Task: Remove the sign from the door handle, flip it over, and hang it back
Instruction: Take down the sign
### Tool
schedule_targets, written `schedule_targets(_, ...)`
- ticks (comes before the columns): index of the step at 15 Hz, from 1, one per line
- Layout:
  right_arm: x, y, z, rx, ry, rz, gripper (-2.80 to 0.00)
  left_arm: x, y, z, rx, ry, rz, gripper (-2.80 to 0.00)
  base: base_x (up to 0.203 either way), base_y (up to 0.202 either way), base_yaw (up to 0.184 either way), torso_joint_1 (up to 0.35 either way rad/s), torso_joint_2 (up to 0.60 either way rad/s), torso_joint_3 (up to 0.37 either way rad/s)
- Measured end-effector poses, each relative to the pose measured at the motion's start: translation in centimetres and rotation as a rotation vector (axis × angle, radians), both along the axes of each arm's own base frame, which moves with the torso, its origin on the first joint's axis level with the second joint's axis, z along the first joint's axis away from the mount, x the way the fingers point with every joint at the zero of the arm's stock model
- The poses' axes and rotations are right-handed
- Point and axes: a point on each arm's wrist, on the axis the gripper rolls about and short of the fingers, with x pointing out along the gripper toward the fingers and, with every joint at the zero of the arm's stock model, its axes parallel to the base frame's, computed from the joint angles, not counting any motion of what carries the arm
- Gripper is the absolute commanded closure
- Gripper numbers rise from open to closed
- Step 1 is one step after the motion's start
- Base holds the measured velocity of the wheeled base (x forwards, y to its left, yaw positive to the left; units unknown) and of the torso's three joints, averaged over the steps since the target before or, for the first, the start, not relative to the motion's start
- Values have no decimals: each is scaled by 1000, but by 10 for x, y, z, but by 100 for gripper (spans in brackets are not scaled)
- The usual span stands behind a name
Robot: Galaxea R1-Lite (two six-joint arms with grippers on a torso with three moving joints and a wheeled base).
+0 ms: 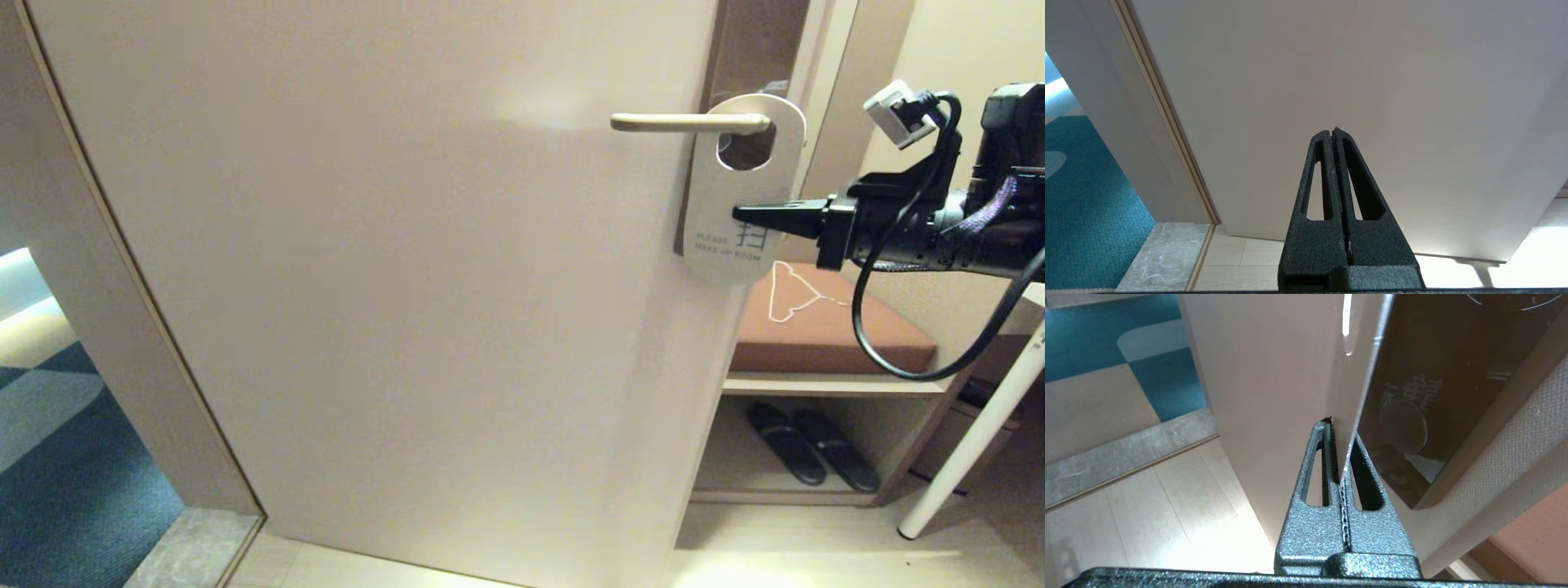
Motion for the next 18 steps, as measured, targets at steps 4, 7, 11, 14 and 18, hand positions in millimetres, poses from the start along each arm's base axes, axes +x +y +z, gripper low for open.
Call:
schedule_targets(4, -6, 0, -1, -12, -10, 1, 0, 0, 0, 0, 1, 0, 0, 0, 0, 0, 0, 0, 0, 0)
schedule_targets(7, -9, -1, 1, -13, -12, -2, 0, 0, 0, 0, 0, 0, 0, 0, 0, 0, 0, 0, 0, 0)
schedule_targets(11, -13, 6, 3, -10, -16, 18, 0, 0, 0, 0, 0, 0, 0, 0, 0, 0, 0, 0, 0, 0)
schedule_targets(14, -14, 11, 5, -7, -21, 33, 0, 0, 0, 0, 0, 0, 0, 0, 0, 0, 0, 0, 0, 0)
schedule_targets(18, -14, 12, 7, -15, -28, 2, 0, 0, 0, 0, 0, 0, 0, 0, 0, 0, 0, 0, 0, 0)
